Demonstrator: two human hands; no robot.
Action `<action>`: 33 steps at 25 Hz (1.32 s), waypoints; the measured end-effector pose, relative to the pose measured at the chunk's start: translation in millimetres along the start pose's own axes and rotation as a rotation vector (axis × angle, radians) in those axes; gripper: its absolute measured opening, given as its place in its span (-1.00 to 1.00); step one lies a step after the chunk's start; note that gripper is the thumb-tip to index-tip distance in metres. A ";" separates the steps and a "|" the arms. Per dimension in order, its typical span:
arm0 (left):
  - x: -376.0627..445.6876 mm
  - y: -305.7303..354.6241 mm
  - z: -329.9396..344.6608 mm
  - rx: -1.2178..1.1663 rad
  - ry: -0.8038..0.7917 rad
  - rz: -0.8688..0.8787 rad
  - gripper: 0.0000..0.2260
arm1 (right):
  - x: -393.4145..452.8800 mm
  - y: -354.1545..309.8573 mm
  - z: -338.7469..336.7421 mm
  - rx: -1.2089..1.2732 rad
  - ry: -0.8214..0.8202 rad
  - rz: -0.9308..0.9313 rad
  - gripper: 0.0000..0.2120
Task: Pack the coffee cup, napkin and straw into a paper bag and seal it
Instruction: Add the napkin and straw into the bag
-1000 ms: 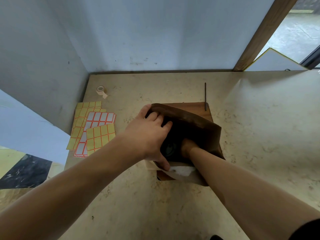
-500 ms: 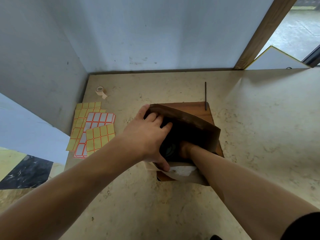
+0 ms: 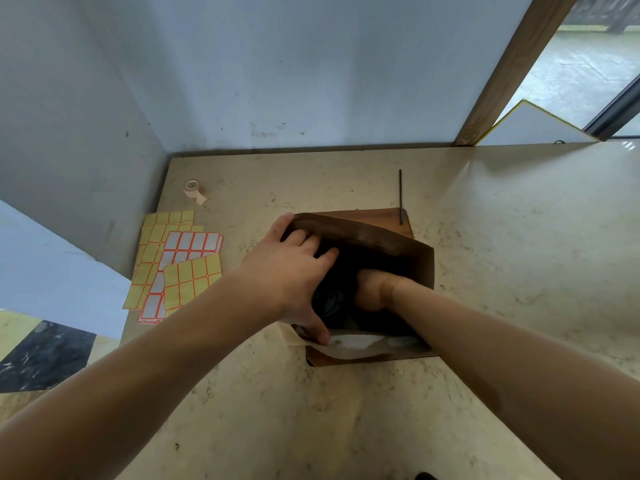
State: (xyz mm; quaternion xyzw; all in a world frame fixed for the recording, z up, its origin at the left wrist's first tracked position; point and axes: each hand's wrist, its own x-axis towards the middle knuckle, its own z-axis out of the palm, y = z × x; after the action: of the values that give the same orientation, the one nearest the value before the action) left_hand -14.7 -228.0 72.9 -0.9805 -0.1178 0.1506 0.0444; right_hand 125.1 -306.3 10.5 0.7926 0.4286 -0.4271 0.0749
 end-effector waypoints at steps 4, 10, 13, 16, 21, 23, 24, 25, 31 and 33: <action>2.8 1.5 0.5 -0.014 0.007 0.010 0.06 | -20.7 10.7 -16.1 0.027 0.057 0.014 -0.70; 4.5 3.9 0.7 -0.019 0.033 -0.010 0.05 | -59.7 25.2 -13.1 -0.266 0.336 -0.178 -0.71; 3.8 4.7 1.4 -0.043 0.072 -0.021 -0.01 | -75.8 39.6 -14.7 -0.449 0.497 -0.310 -0.70; 7.5 7.1 1.9 -0.081 0.100 -0.009 -0.02 | -84.9 53.3 -19.8 -0.497 0.563 -0.431 -0.53; 11.8 9.4 1.1 -0.113 0.099 -0.017 0.01 | -89.6 62.6 -25.0 -0.501 0.631 -0.494 -0.26; 11.4 7.5 0.3 -0.129 0.099 -0.008 0.01 | -90.4 64.4 -25.1 -0.491 0.626 -0.516 -0.24; 11.3 6.1 -1.0 -0.139 0.103 -0.004 -0.01 | -90.8 64.8 -25.9 -0.480 0.630 -0.531 -0.25; 11.9 4.6 -2.8 -0.148 0.111 0.001 -0.03 | -91.2 65.2 -27.8 -0.463 0.640 -0.547 -0.26; 30.5 -1.9 -18.0 -0.209 0.179 0.084 -0.23 | -92.3 68.8 -52.3 -0.359 0.691 -0.608 -0.45; 39.0 -5.0 -22.9 -0.253 0.163 0.128 -0.33 | -89.6 69.8 -62.7 -0.252 0.700 -0.622 -0.58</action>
State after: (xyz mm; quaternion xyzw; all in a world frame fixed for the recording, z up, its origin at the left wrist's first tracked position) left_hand 27.4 -214.9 84.2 -0.9928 -0.0690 0.0568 -0.0799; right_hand 191.4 -374.4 98.8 0.7077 0.6932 -0.0813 -0.1096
